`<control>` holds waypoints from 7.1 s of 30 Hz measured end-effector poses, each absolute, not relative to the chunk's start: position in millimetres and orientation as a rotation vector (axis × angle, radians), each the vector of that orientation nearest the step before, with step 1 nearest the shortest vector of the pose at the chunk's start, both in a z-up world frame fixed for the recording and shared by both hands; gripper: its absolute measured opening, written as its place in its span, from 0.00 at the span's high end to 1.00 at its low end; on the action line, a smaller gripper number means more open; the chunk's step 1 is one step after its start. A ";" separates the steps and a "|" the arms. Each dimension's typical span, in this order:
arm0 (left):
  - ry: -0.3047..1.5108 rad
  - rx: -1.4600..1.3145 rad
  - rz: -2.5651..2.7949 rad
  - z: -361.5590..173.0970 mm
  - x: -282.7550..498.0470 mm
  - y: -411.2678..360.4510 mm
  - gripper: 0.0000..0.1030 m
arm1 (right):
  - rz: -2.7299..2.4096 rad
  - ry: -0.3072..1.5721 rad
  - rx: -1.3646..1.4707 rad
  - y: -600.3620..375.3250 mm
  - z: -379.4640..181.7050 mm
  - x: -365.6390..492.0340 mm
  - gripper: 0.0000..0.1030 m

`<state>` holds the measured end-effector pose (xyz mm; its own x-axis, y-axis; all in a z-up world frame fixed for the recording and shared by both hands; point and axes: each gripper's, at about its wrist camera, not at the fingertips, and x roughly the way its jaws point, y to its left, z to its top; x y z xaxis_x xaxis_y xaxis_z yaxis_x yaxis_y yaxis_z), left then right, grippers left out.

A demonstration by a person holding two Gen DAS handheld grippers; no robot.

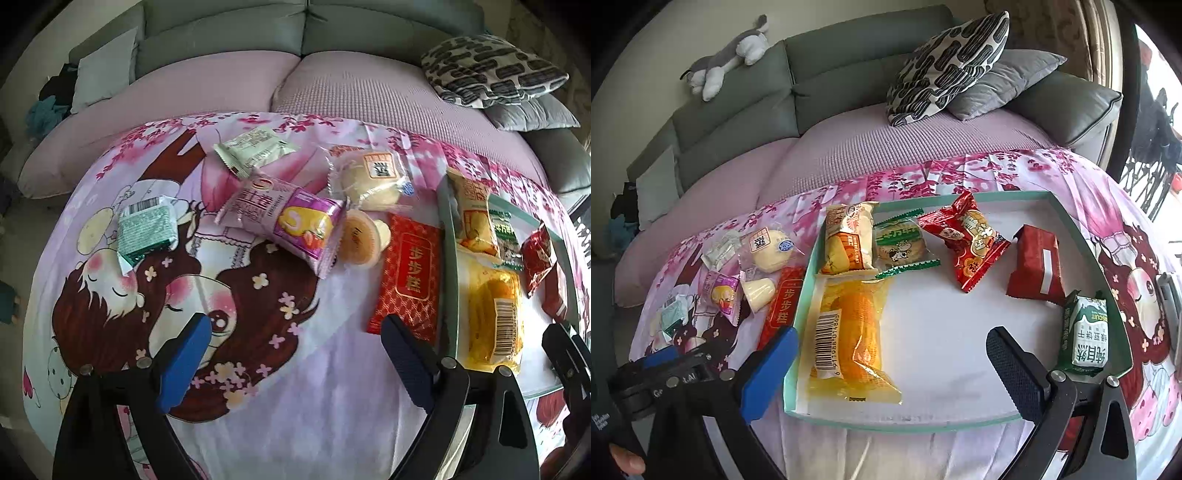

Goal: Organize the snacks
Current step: 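Move both open grippers back over the snack pile, then grasp the green-white packet with the left gripper while the right grasps the cream pudding cup, then carry both snacks into the teal tray and open both grippers, then move both open grippers back over the remaining snacks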

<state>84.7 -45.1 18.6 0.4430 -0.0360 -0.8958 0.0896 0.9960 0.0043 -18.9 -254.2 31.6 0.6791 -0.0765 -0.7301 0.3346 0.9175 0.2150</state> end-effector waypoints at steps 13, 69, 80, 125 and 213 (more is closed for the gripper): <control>1.123 -0.031 -0.037 28.0 111.0 -5.1 0.10 | -0.165 0.820 0.305 -220.9 28.1 8.3 0.01; 1.194 -0.129 0.147 -19.1 205.3 91.6 0.42 | 0.071 0.953 0.145 -125.2 -19.7 135.9 0.58; 1.137 -0.161 0.119 10.2 187.9 87.3 0.44 | 0.063 0.940 0.155 -126.4 -4.8 122.6 0.60; 0.983 0.156 -0.580 73.0 50.9 -190.1 0.44 | -0.515 0.826 0.610 -364.3 28.7 -54.0 0.60; 1.180 -0.067 -0.049 16.0 101.2 -98.8 0.06 | -0.380 0.939 0.416 -316.5 9.3 -10.2 0.00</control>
<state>101.2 -98.8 16.0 0.3798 -0.0734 -0.9222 0.0033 0.9970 -0.0779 -10.2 -316.5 9.3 0.5364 -0.1317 -0.8336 0.4850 0.8564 0.1769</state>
